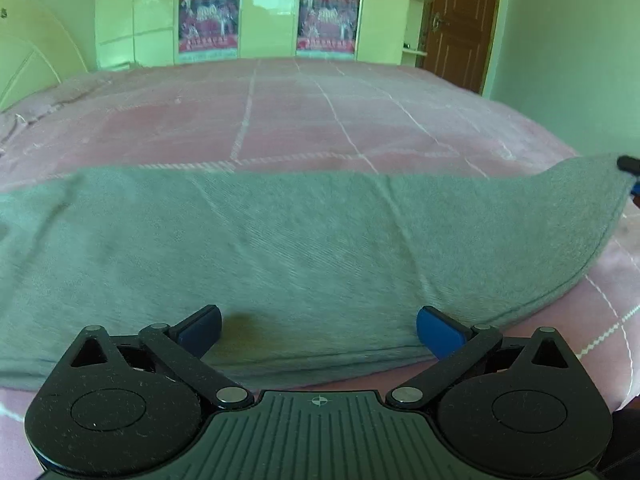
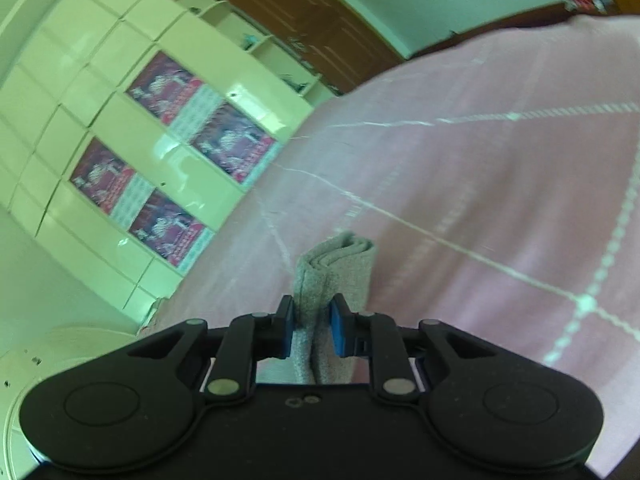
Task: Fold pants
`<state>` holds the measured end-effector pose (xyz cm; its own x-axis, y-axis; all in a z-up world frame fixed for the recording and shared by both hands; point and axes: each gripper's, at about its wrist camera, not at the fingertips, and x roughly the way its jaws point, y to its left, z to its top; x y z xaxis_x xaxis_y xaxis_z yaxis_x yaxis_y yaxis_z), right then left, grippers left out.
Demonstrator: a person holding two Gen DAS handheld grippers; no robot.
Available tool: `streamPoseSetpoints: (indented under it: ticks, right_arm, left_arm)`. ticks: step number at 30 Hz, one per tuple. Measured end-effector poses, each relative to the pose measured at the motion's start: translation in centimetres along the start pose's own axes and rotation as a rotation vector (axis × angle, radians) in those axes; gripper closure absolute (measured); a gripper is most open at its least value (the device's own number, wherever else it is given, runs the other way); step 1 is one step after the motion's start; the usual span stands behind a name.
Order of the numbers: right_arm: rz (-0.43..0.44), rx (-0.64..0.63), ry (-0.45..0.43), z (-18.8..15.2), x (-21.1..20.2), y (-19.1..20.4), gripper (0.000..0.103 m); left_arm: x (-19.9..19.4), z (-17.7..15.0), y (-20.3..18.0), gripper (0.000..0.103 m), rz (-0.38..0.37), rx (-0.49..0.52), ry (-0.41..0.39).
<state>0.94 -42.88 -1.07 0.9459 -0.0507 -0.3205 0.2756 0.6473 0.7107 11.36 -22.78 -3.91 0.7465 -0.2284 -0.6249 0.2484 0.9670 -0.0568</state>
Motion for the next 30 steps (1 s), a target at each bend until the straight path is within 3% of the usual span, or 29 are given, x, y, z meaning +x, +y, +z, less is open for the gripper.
streamPoseSetpoints:
  ticks: [2,5,8,11,13,15,17,18,19,24,25,27,28,30]
  right_arm:
    - [0.031,-0.070,0.006,-0.2,0.2,3.0,0.093]
    - [0.104,-0.175,0.032,-2.0,1.0,8.2,0.093]
    - [0.190,-0.256,0.083,-5.7,2.4,13.5,0.093]
    - [0.275,-0.311,0.169,-11.0,4.2,18.5,0.092]
    - [0.320,-0.345,0.249,-15.4,5.6,21.3,0.092]
    - [0.363,-0.374,0.364,-20.6,7.0,23.1,0.087]
    - [0.394,-0.434,0.604,-26.3,9.1,24.2,0.070]
    - [0.360,-0.462,0.690,-28.3,9.6,24.3,0.074]
    - [0.362,-0.462,0.660,-29.0,8.8,24.1,0.080]
    - [0.367,-0.432,0.542,-25.5,7.3,23.3,0.078]
    - [0.356,-0.432,0.549,-25.2,7.6,22.9,0.077]
    - [0.237,-0.429,0.596,-25.5,9.1,21.5,0.078]
    - [0.197,-0.395,0.643,-26.6,10.7,20.7,0.087]
    - [0.237,-0.319,0.640,-25.6,10.3,19.2,0.087]
  left_arm:
    - [-1.7,0.2,3.3,0.000,0.014,0.004,-0.043]
    - [-4.0,0.0,10.4,0.000,0.093,-0.010,-0.100]
    - [-6.3,-0.6,19.0,0.000,0.168,-0.100,-0.131]
    - [-8.5,-1.8,24.7,0.000,0.257,-0.146,-0.169]
    - [-9.8,-2.8,27.6,0.000,0.320,-0.163,-0.193]
    - [-10.4,-3.7,29.9,0.000,0.334,-0.217,-0.208]
    - [-10.5,-4.6,31.6,0.000,0.341,-0.275,-0.202]
    - [-10.1,-5.2,32.5,0.000,0.341,-0.298,-0.191]
    - [-9.8,-5.8,33.1,0.000,0.344,-0.315,-0.180]
    - [-8.9,-6.8,34.1,0.000,0.333,-0.364,-0.198]
    - [-8.7,-6.8,33.9,0.000,0.325,-0.357,-0.206]
    - [-8.0,-6.7,33.5,0.000,0.302,-0.340,-0.204]
    - [-7.9,-6.8,33.1,0.000,0.294,-0.330,-0.196]
    - [-7.5,-6.8,32.7,0.000,0.278,-0.314,-0.186]
